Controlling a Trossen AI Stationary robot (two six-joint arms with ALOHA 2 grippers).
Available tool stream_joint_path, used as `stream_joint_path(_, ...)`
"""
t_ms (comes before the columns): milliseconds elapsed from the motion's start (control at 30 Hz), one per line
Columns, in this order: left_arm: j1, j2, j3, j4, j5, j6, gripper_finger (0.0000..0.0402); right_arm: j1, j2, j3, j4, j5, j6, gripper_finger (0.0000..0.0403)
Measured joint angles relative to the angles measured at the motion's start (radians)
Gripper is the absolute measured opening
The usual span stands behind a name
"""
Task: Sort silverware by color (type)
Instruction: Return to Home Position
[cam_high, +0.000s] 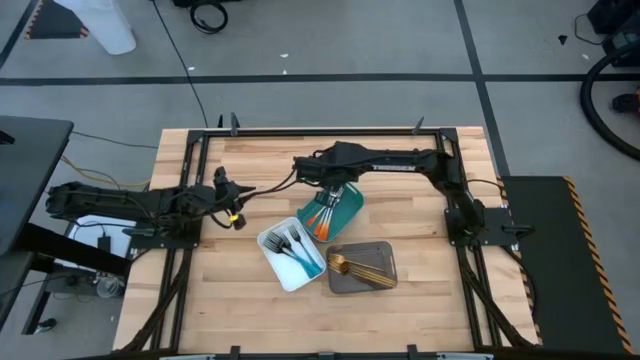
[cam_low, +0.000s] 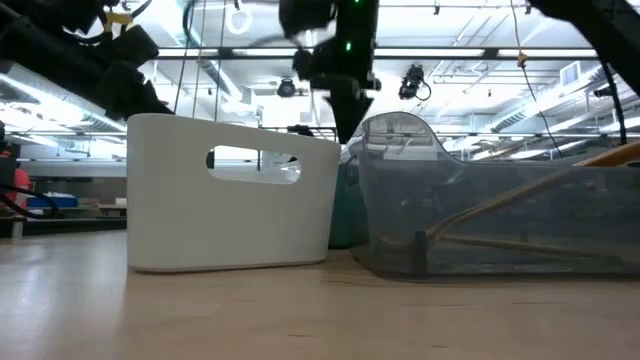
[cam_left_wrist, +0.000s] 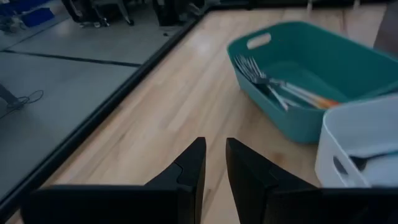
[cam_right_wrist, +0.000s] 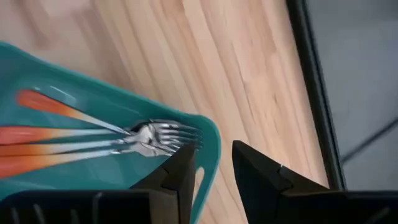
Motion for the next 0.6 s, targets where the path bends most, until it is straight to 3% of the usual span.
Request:
stream_joint_path(167, -0.007, -0.077, 0.001, 0.013, 0.024, 0.009, 0.0071, 0.022, -0.118, -0.117, 0.134, 0.000, -0.025, 0.0116)
stream_joint_path(600, -0.042, -0.276, -0.010, 0.038, 0.078, 0.084, 0.0071, 0.029, -0.509, -0.613, 0.516, -0.046, -0.007, 0.0116)
